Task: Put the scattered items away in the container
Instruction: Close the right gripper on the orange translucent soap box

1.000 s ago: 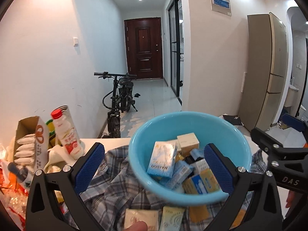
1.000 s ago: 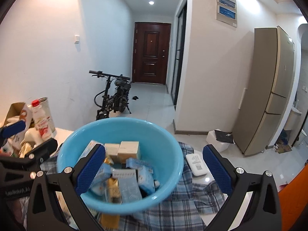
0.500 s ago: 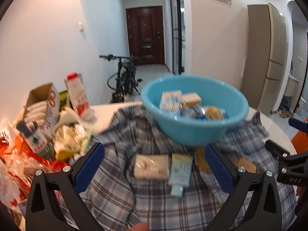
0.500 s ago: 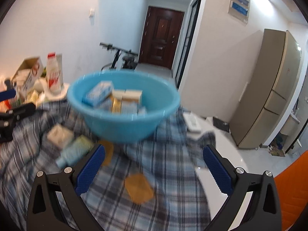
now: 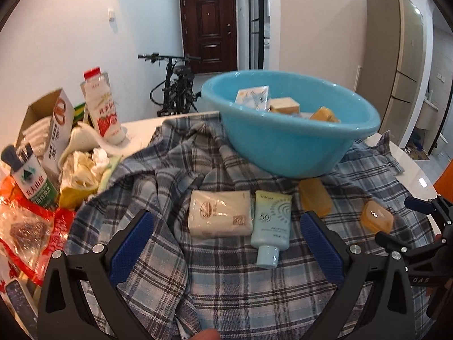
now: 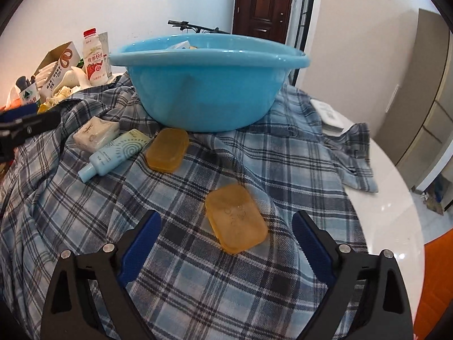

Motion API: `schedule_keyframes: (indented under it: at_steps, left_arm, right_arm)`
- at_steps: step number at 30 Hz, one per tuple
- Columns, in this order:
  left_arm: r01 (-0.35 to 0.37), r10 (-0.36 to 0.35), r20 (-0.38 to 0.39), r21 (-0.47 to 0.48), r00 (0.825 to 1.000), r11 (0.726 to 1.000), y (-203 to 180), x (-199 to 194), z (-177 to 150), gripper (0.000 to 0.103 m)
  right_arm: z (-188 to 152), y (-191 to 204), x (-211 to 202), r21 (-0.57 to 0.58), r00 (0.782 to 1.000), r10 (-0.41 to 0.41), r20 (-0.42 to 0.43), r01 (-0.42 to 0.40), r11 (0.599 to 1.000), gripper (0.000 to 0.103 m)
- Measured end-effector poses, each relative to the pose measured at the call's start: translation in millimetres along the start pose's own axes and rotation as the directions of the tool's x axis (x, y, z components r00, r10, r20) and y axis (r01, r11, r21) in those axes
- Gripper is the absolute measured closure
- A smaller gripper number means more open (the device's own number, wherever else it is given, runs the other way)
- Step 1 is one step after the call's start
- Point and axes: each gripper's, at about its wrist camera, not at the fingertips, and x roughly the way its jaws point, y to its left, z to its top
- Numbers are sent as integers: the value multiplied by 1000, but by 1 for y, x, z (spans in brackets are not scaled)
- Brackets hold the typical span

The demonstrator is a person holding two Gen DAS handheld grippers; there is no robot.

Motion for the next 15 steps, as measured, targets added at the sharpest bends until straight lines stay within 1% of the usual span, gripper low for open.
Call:
schedule_keyframes:
  at_steps: [3, 5, 7, 11, 15]
  left_arm:
    - [1, -1, -30, -22, 1000, 1000, 5, 9, -4, 0]
    - [-6, 5, -44, -26, 999, 1000, 7, 12, -6, 0]
    - [-8, 7, -45, -28, 999, 1000, 8, 12, -7, 0]
    - [-2, 0, -57, -38, 998, 999, 10, 14, -7, 0]
    - [0, -1, -63, -24, 998, 1000, 6, 15, -8, 0]
  right_arm:
    - [1, -3, 6, -16, 1000, 1, -19, -1, 1000, 11]
    - [1, -6, 11, -18, 999, 22, -39, -22, 1000, 28]
    - [0, -9, 16, -12, 997, 47, -56, -47, 999, 34]
    - [-2, -13, 28, -3, 996, 38, -81, -39, 999, 34]
    - [-4, -12, 35, -5, 995, 45, -92, -46, 999, 34]
